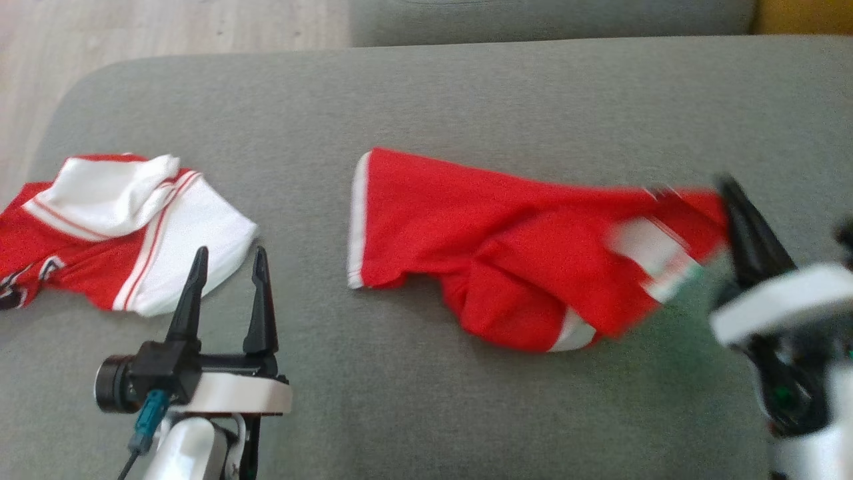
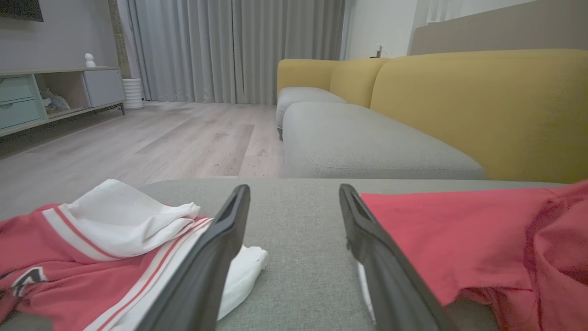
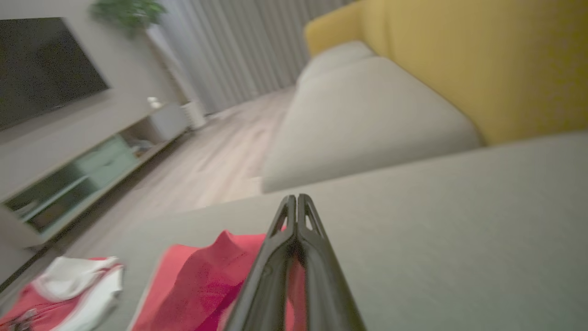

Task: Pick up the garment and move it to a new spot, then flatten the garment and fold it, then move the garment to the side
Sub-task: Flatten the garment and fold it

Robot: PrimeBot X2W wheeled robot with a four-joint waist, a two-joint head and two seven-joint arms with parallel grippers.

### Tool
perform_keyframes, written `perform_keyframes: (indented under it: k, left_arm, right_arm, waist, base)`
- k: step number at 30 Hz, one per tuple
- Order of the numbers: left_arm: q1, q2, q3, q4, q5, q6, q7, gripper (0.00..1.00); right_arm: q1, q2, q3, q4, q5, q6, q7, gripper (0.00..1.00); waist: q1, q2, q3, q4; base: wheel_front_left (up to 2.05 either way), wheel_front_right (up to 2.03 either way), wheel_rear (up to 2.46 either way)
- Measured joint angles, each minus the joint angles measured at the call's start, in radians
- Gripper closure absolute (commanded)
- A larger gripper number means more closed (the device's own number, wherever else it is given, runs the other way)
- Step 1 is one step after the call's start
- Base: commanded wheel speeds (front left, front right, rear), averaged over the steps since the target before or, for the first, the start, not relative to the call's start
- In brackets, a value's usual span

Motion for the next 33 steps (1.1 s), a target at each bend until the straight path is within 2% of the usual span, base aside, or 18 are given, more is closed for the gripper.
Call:
perform_keyframes:
  k: [3, 7, 8, 9, 11, 14, 17, 20, 27, 33]
  left_arm:
    - [-0.004, -0.002, -0.007, 0.005, 0.0, -0.004, 0.0, 0.0]
    - [-0.005, -0.002, -0.014, 0.017, 0.0, -0.008, 0.0, 0.0]
    - [-0.005, -0.002, -0.016, 0.019, 0.0, -0.008, 0.0, 0.0]
    - [-0.006, -0.002, -0.017, 0.021, 0.0, -0.008, 0.0, 0.0]
    - [-0.006, -0.002, -0.017, 0.022, 0.0, -0.008, 0.0, 0.0]
    - [-0.007, -0.002, -0.017, 0.022, 0.0, -0.008, 0.0, 0.0]
    - [-0.007, -0.002, -0.018, 0.022, 0.007, -0.007, 0.0, 0.0]
    - [-0.007, -0.002, -0.019, 0.025, 0.009, -0.007, 0.0, 0.0]
    - [-0.006, -0.002, -0.02, 0.03, 0.009, -0.007, 0.0, 0.0]
    - [-0.006, 0.0, -0.022, 0.031, 0.009, -0.006, 0.0, 0.0]
  right_arm:
    - [0.059, 0.022, -0.158, 0.113, 0.012, 0.0, -0.001, 1.0]
    - [0.069, 0.036, -0.278, 0.266, 0.034, 0.0, -0.018, 1.0]
    - [0.07, 0.039, -0.295, 0.303, 0.029, 0.0, -0.021, 0.54]
    - [0.069, 0.043, -0.309, 0.328, 0.033, 0.0, -0.035, 0.0]
    - [0.069, 0.047, -0.315, 0.341, 0.032, 0.0, -0.055, 0.0]
    - [0.066, 0.046, -0.305, 0.335, -0.032, 0.0, -0.135, 0.0]
    - [0.064, 0.035, -0.263, 0.262, -0.109, 0.0, -0.218, 0.0]
    - [0.061, -0.002, -0.18, 0.175, -0.169, 0.0, -0.267, 0.0]
    - [0.119, -0.036, 0.024, 0.045, -0.215, 0.0, -0.265, 0.0]
    - [0.209, -0.027, 0.077, 0.018, -0.207, 0.0, -0.255, 0.0]
  waist:
    - [0.0, 0.0, 0.003, -0.022]
    - [0.0, 0.0, 0.011, -0.043]
    - [0.0, 0.0, 0.014, -0.047]
    - [0.0001, 0.0, 0.015, -0.049]
    - [0.0, 0.0, 0.017, -0.051]
    - [0.0001, 0.0, 0.023, -0.057]
    - [0.0001, 0.0, 0.025, -0.058]
    - [0.0001, 0.0, 0.02, -0.057]
    - [0.0, 0.0, 0.003, -0.047]
    - [0.0, 0.0, 0.0, -0.043]
  base:
    - [0.0, 0.0, 0.0]
    - [0.0, 0.0, 0.0]
    - [0.0, 0.0, 0.0]
    - [0.0, 0.0, 0.0]
    - [0.0, 0.0, 0.0]
    - [0.0, 0.0, 0.0]
    - [0.0, 0.0, 0.0]
    - [0.0, 0.0, 0.0]
    - [0.0, 0.0, 0.0]
    - [0.0, 0.0, 0.0]
